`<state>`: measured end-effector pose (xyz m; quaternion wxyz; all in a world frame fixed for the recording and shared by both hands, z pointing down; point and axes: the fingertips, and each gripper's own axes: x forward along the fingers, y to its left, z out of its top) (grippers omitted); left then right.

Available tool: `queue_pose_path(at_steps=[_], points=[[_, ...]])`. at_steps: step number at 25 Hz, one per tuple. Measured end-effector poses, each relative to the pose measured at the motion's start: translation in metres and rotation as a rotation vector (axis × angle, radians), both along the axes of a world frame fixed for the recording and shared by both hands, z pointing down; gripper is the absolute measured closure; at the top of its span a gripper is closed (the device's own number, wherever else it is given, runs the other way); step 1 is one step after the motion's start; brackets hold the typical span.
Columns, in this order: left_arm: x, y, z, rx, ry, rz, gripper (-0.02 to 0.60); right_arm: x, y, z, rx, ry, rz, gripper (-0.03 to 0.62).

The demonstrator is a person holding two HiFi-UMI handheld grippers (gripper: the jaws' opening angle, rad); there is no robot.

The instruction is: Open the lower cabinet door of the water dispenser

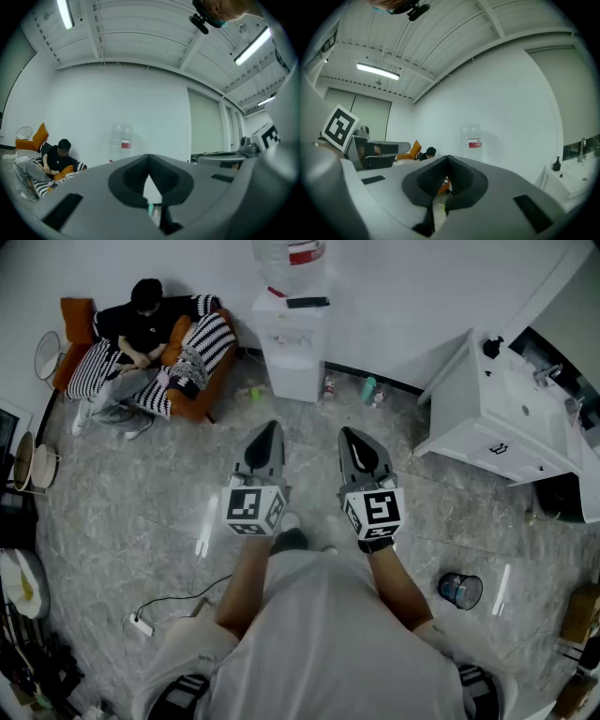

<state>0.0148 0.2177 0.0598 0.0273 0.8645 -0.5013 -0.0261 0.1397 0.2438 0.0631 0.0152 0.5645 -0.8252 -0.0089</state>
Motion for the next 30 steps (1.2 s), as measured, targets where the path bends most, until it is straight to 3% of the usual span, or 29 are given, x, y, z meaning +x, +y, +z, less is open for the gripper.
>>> queue_pose_path(at_steps=[6,12,18,24,30], points=[[-0.002,-0.008,0.002,-0.003,-0.005,0.035,0.574,-0.003,-0.014,0.005,-0.027,-0.034,0.025,0.583],[-0.018,-0.025,0.002,-0.011,0.017,0.068,0.574,-0.033,-0.035,0.024,-0.113,-0.079,-0.062,0.582],[-0.047,-0.058,0.007,-0.029,0.010,0.044,0.574,-0.070,-0.063,0.024,-0.110,-0.068,-0.111,0.583],[-0.087,-0.089,0.014,-0.022,0.045,0.014,0.574,-0.093,-0.093,0.017,-0.040,-0.112,-0.074,0.582],[-0.110,-0.115,0.045,-0.086,0.001,-0.015,0.574,-0.102,-0.120,0.036,-0.091,-0.116,-0.031,0.583]])
